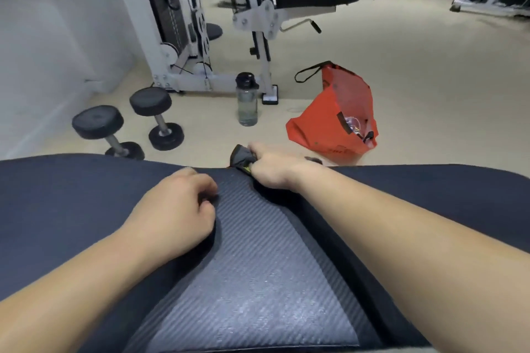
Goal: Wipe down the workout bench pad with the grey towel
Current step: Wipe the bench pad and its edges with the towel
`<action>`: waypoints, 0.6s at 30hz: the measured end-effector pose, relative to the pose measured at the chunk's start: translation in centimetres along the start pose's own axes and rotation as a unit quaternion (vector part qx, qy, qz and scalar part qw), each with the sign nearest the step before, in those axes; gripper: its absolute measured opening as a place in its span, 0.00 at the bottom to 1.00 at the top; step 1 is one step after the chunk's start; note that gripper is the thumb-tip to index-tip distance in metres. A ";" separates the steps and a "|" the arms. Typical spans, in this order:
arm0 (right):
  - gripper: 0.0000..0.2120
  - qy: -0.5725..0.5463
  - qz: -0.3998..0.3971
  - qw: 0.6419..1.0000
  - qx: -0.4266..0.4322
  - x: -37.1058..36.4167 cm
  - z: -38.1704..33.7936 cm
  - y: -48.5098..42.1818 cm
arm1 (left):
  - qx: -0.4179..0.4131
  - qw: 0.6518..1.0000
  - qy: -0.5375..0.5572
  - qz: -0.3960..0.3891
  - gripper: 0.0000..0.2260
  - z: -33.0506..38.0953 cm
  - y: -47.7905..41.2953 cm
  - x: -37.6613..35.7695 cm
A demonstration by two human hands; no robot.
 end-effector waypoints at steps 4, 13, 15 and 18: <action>0.09 0.027 0.009 0.999 0.016 -3.3 -6.6 -1.7 | 0.070 0.997 -0.004 0.025 0.11 -8.1 2.4 3.4; 0.24 0.065 0.052 0.994 0.067 -10.0 -21.9 -6.4 | 0.098 0.995 -0.031 0.015 0.12 -16.1 3.9 7.0; 0.24 0.065 0.048 0.993 0.090 -11.0 -24.6 -7.4 | 0.108 0.994 -0.027 0.016 0.12 -16.9 4.2 7.7; 0.24 0.068 0.048 0.989 0.121 -11.7 -26.3 -8.3 | 0.123 0.992 -0.012 0.029 0.13 -18.0 4.8 8.3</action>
Point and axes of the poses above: each hand's wrist, its own y-axis away from the middle knuckle, its own x-axis out of the back of the hand, z = x × y, the point moved 7 cm from there along -y, towards the middle knuckle, and after that the axes turned 8 degrees about z, right-handed, at the moved point
